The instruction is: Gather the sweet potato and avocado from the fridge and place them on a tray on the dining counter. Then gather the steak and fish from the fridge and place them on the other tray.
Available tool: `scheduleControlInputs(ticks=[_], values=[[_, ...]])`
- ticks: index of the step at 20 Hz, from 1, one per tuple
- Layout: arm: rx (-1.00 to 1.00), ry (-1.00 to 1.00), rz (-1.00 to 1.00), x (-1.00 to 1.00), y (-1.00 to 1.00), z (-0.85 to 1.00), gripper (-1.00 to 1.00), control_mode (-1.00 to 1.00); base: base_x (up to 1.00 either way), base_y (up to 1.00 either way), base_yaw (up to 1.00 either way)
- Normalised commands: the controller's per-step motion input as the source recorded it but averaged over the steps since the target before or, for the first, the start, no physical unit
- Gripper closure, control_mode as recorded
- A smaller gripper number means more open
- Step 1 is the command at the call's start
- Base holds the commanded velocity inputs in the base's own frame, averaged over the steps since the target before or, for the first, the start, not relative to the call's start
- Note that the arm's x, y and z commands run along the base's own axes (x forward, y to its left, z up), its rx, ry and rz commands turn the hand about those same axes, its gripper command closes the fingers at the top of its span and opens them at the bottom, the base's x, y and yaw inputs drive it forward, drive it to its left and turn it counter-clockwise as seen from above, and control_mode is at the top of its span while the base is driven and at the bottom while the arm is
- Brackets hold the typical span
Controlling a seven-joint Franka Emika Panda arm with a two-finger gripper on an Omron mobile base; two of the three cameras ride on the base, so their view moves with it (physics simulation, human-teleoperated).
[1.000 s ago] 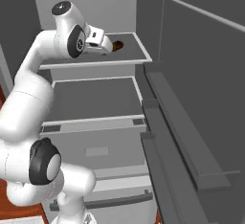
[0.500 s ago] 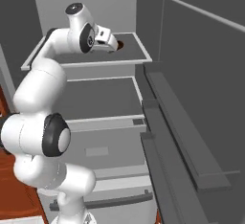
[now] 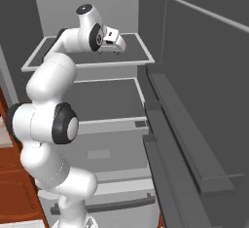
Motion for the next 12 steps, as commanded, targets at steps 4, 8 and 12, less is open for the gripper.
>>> scheduleControlInputs(ticks=[4, 8, 12], values=[[0.00, 0.05, -0.05, 0.64, -0.03, 0.00, -1.00, -1.00, 0.00, 0.00, 0.00], [0.00, 0.04, -0.05, 0.52, 0.00, -0.05, -1.00, -1.00, 0.00, 0.00, 0.00], [0.00, 0.03, -0.03, 0.38, -0.01, -0.09, -1.00, -1.00, 0.00, 0.00, 0.00]])
